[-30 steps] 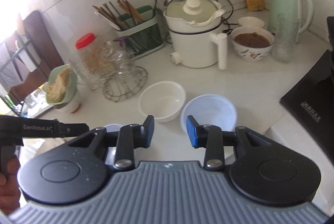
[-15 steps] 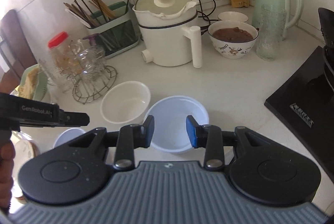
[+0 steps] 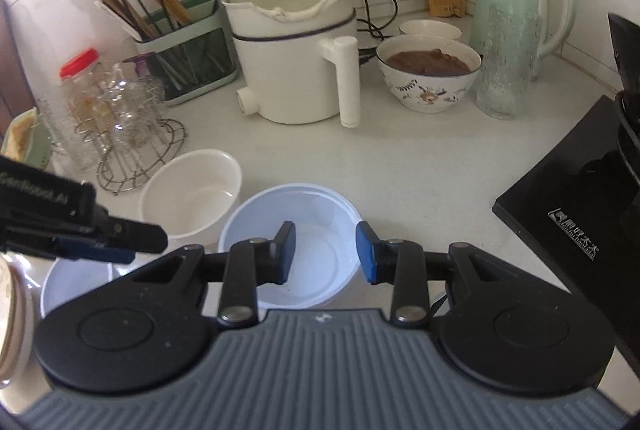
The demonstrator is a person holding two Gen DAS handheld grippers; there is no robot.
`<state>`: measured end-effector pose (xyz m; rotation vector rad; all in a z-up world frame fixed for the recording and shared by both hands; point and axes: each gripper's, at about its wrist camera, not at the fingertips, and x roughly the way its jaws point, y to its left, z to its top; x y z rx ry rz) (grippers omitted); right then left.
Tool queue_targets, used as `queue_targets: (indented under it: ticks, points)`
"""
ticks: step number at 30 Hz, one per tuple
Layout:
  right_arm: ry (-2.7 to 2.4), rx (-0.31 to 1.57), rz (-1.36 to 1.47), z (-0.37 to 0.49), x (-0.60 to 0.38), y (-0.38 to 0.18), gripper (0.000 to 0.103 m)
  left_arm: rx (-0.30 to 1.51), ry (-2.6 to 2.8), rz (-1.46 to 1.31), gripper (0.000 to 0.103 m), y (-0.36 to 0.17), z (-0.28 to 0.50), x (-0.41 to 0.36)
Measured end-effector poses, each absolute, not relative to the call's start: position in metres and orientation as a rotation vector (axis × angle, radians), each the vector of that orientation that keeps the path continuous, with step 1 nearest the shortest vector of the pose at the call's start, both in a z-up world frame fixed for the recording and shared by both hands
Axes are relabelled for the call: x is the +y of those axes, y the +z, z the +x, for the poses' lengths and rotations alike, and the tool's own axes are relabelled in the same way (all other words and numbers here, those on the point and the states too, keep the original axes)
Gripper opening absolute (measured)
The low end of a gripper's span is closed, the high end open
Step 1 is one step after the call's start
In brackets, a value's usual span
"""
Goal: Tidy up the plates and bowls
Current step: 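Lift the plastic bowl with both grippers and carry it over the other plastic bowl, then lower the held bowl into the other plastic bowl and open both grippers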
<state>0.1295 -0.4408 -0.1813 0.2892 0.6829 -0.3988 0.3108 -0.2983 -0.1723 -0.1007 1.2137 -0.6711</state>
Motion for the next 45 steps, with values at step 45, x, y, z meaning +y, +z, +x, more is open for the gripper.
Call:
queue_targets:
  ticks: [45]
  points:
    - [-0.423, 0.794, 0.544, 0.149, -0.489, -0.224, 0.013, 1.289, -0.65, -0.028, 0.015, -0.201, 0.318, -0.357]
